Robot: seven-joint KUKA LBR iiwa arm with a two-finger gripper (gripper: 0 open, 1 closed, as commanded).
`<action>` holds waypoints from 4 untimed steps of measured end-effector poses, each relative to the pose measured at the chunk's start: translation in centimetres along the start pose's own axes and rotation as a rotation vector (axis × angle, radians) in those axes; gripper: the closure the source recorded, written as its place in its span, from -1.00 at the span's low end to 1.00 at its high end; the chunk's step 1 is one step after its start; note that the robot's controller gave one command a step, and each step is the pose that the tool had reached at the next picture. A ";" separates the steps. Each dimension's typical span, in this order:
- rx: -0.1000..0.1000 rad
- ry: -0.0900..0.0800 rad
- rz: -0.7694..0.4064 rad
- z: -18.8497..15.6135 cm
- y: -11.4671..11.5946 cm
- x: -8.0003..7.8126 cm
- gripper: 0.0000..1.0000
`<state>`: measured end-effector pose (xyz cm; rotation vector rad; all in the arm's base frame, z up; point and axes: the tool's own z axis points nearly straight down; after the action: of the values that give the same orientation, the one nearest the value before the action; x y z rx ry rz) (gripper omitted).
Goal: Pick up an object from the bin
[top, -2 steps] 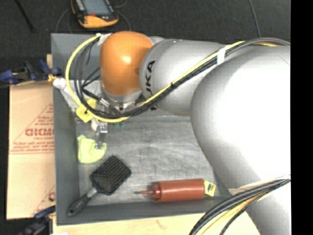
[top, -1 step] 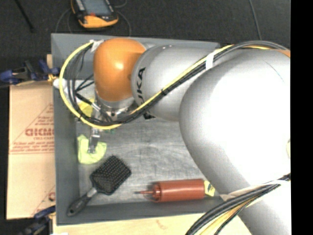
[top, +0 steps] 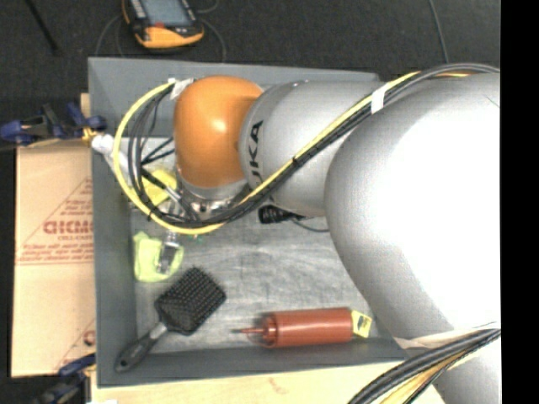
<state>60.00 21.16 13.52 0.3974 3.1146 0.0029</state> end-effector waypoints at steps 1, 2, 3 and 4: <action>-0.004 -0.004 0.012 3.6 -0.4 -1.4 -1.00; -0.002 -0.003 0.221 6.2 0.8 2.0 1.00; -0.002 -0.003 0.221 6.2 0.8 2.0 1.00; -0.001 -0.002 0.222 5.9 0.7 2.1 1.00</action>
Offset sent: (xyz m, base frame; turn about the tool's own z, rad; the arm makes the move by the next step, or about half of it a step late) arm -0.0201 0.0126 -0.0652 0.2227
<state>58.19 22.40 7.57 0.7390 3.0499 0.0049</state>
